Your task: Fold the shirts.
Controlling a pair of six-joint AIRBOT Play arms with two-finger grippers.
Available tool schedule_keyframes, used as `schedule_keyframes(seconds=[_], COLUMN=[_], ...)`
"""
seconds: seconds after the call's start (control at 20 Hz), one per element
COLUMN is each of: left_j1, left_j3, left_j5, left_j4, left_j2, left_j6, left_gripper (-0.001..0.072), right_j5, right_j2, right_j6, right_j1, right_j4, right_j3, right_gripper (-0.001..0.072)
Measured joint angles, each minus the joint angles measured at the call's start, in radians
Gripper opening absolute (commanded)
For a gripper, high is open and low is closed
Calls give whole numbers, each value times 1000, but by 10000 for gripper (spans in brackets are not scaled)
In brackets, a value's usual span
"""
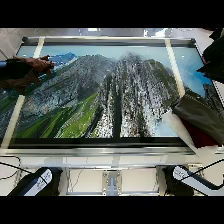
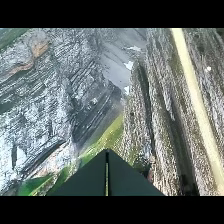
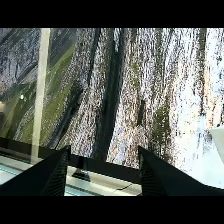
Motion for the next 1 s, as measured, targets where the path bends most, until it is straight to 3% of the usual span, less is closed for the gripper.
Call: schedule_keyframes(seconds=[0.3,0.35,0.4,0.45,0.5,0.65,0.75,0.85,1.0], left_j1=[1,1,1,1,4,40,96,151,220], left_j3=[0,0,0,0,0,0,0,0,6], left_j5=[66,83,112,147,201,387,487,539,603], left_j4=[58,87,130,182,244,475,579,602,506], left_j2=[-31,-36,-43,-53,-68,-150,-248,-362,-556], left_j6=[0,1,5,0,-27,-204,-359,-470,-565], left_gripper=[22,79,317,462,463,477,593,622,650], right_j5=[-11,-15,-18,-19,-21,-24,-26,-34,-49], right_j2=[0,0,0,0,0,0,0,0,0], right_j6=[-1,-1,-1,-1,-1,-1,-1,2,31], right_j1=[0,0,0,0,0,0,0,0,0], right_j4=[-30,-34,-36,-37,-38,-45,-52,-55,-59], right_j3=[0,0,0,0,0,0,0,0,0], right_gripper=[478,478,478,478,477,477,477,477,477])
